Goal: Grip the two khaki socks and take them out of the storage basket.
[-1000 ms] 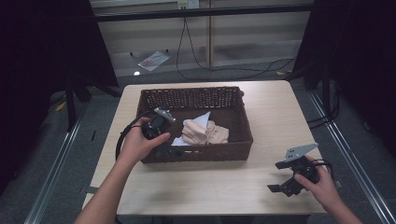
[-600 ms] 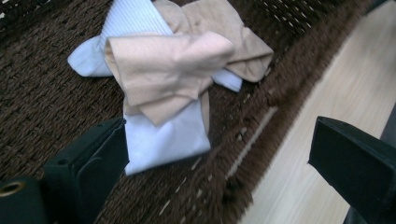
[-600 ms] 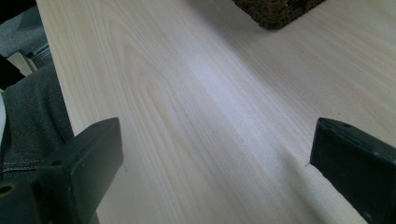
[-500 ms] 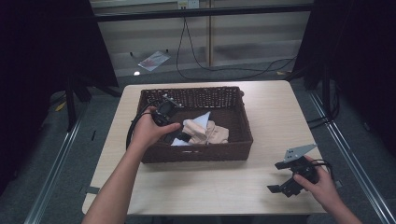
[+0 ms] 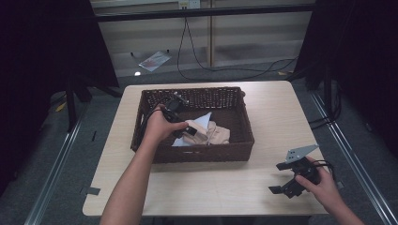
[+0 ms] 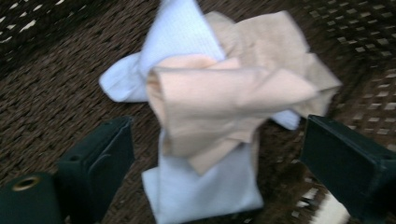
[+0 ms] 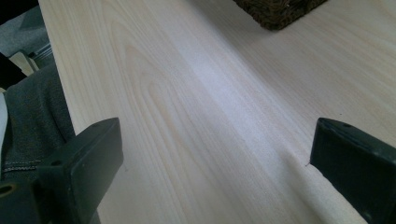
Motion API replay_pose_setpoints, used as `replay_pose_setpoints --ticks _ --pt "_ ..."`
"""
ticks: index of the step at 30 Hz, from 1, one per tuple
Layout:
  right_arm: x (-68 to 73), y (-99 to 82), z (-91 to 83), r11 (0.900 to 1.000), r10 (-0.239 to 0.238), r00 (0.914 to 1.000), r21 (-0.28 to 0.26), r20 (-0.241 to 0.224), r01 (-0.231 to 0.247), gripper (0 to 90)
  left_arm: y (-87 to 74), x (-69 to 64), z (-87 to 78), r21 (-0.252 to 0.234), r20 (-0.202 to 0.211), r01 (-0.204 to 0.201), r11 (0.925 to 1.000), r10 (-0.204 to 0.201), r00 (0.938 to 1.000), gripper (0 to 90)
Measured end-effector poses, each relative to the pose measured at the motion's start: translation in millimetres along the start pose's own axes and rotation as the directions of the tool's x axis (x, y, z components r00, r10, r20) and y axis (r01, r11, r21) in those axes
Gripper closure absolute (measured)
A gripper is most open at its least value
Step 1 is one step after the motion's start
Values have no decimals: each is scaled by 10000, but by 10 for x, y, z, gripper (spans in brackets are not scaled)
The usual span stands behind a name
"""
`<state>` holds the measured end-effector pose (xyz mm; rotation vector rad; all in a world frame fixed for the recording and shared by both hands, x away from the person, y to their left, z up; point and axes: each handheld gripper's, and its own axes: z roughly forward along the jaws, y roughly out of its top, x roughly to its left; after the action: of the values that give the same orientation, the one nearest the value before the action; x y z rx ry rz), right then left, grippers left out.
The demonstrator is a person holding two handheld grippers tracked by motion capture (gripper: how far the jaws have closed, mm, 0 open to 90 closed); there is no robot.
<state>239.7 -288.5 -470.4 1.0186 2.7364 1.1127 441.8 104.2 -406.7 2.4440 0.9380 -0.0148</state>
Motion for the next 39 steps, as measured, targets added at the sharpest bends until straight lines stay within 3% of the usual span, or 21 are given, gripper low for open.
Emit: replay_pose_setpoints --ticks 8,14,15,17,19,22,27,32,39 --pt "1 -1 10 10000 -1 10000 24 -58 1 19 30 75 145 -225 -9 316 9992 -316 9995 166" --pt "-5 0 2 10000 -23 10000 46 2 23 19 29 107 252 -121 381 526 9985 -521 9979 312" --pt "-6 0 1 10000 -27 10000 51 27 27 19 29 107 252 -121 381 526 9985 -521 9979 406" --pt "-4 1 -3 10000 -32 10000 70 42 32 20 38 95 270 -58 442 597 9982 -594 9973 490" --pt "-5 1 -4 10000 -29 10000 50 25 29 20 38 97 269 210 273 666 9976 -672 9974 655" --pt "-9 2 -2 10000 -47 10000 39 18 47 20 35 101 236 249 301 703 9972 -710 9970 816" --pt "-13 6 -5 10000 -49 10000 36 12 49 21 67 57 129 270 337 758 9968 -767 9965 847" --pt "-11 6 -9 10000 -8 10000 -6 -17 8 21 138 20 -88 297 305 766 9966 -775 9965 848" --pt "-15 9 -14 10000 -19 10000 -37 -22 19 21 163 32 -136 226 533 875 9959 -886 9946 847"
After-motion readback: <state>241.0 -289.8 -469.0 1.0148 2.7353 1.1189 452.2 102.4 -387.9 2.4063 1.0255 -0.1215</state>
